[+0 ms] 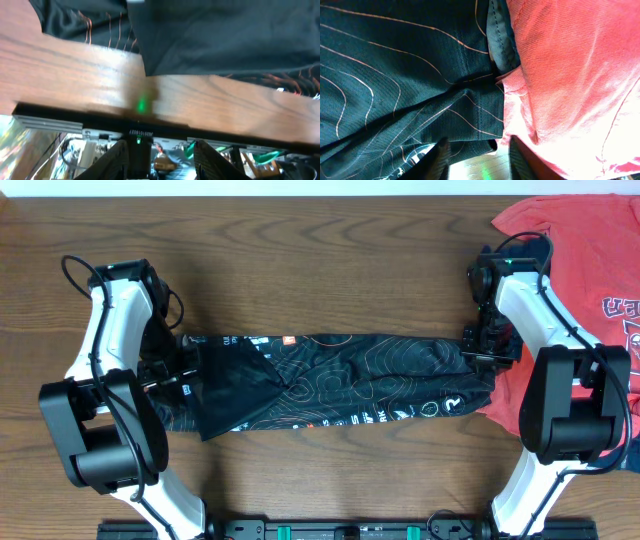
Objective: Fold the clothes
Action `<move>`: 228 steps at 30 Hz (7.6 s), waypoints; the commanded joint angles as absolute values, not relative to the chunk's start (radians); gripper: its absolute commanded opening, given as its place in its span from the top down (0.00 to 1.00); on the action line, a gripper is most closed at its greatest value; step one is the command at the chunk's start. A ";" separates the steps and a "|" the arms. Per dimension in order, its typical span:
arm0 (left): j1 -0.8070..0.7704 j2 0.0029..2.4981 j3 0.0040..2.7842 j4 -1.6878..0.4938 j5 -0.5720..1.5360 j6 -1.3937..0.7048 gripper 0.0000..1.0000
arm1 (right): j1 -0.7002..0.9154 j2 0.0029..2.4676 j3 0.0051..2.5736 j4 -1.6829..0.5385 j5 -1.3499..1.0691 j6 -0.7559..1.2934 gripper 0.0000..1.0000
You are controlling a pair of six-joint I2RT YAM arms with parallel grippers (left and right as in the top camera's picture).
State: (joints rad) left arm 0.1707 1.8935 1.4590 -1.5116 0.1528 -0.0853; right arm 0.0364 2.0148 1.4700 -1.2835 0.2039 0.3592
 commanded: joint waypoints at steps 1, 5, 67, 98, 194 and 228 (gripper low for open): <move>0.178 1.897 1.460 -1.472 0.199 -0.091 0.55 | 0.031 2.003 1.464 -1.287 0.221 0.350 0.55; 0.178 1.897 1.460 -1.405 0.270 -0.091 0.55 | 0.031 2.003 1.464 -1.291 0.206 0.312 0.45; 0.082 1.897 1.460 -1.280 0.303 -0.092 0.54 | -0.080 2.003 1.182 -0.911 -0.189 -0.075 0.27; 0.082 1.897 1.460 -1.306 0.302 -0.091 0.55 | -0.059 2.003 1.190 -0.926 -0.131 -0.031 0.99; 0.084 1.896 1.460 -1.300 0.276 -0.088 0.55 | 0.730 1.982 1.472 -0.936 -0.482 0.137 0.99; 0.093 1.897 1.459 -1.259 0.019 -0.071 0.14 | 0.407 1.818 1.468 -1.165 0.075 0.369 0.01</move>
